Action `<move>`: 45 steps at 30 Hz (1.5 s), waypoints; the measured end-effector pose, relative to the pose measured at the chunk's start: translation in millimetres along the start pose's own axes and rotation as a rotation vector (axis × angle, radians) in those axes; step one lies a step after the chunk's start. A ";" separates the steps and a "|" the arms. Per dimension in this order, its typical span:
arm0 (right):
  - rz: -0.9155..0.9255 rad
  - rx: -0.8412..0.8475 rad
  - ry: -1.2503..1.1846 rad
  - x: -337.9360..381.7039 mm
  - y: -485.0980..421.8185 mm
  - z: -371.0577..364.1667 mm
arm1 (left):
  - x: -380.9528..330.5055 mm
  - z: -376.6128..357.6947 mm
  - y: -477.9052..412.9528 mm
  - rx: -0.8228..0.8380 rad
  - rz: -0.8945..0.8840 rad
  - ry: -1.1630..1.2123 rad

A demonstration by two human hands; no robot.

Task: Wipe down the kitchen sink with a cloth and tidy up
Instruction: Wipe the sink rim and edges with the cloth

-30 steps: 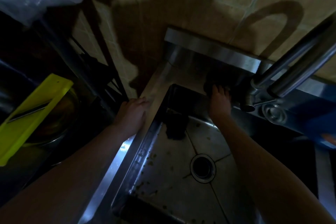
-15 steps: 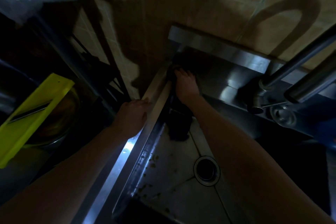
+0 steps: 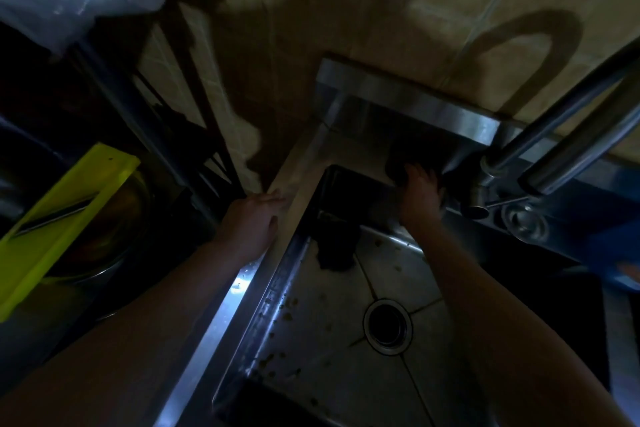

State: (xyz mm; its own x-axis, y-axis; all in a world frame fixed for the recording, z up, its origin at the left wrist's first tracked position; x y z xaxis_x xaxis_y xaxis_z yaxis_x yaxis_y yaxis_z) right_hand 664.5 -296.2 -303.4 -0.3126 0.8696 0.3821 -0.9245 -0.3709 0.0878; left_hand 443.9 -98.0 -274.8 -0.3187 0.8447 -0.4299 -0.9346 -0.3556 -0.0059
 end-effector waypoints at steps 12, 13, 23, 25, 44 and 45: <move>0.143 0.061 -0.057 83.1 -20.9 -36.7 | 1.3 4.6 0.4 0.028 -0.043 0.044; 0.173 0.084 -0.058 93.0 -23.8 -40.5 | 2.1 4.1 -1.0 0.039 -0.038 0.037; 0.424 0.177 -0.147 131.0 -26.8 -50.4 | 13.5 24.7 18.9 -0.016 -0.073 0.023; 0.466 0.177 -0.161 130.6 -11.0 -50.9 | 20.1 27.9 27.8 -0.011 0.018 0.033; 0.757 0.386 -0.256 129.0 193.7 -83.2 | 23.1 33.3 148.7 -0.008 0.297 0.059; 0.774 0.393 -0.258 129.4 204.1 -84.1 | 25.3 32.6 158.4 -0.004 0.314 0.060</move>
State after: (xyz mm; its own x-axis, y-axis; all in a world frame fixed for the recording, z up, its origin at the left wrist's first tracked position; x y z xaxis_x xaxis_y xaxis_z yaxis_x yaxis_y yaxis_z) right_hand 417.0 -231.9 -313.4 -0.7135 0.2485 0.6551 -0.3207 -0.9471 0.0100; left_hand 282.7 -119.9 -257.2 -0.5813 0.6684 -0.4640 -0.7916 -0.5966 0.1324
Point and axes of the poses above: each hand's wrist, its own y-axis away from the middle knuckle, its own z-axis out of the back of the hand, x = y × z, the point moved 4 cm from there along -y, towards the middle knuckle, and after that the axes turned 1 degree about z, right-handed, at the moved point
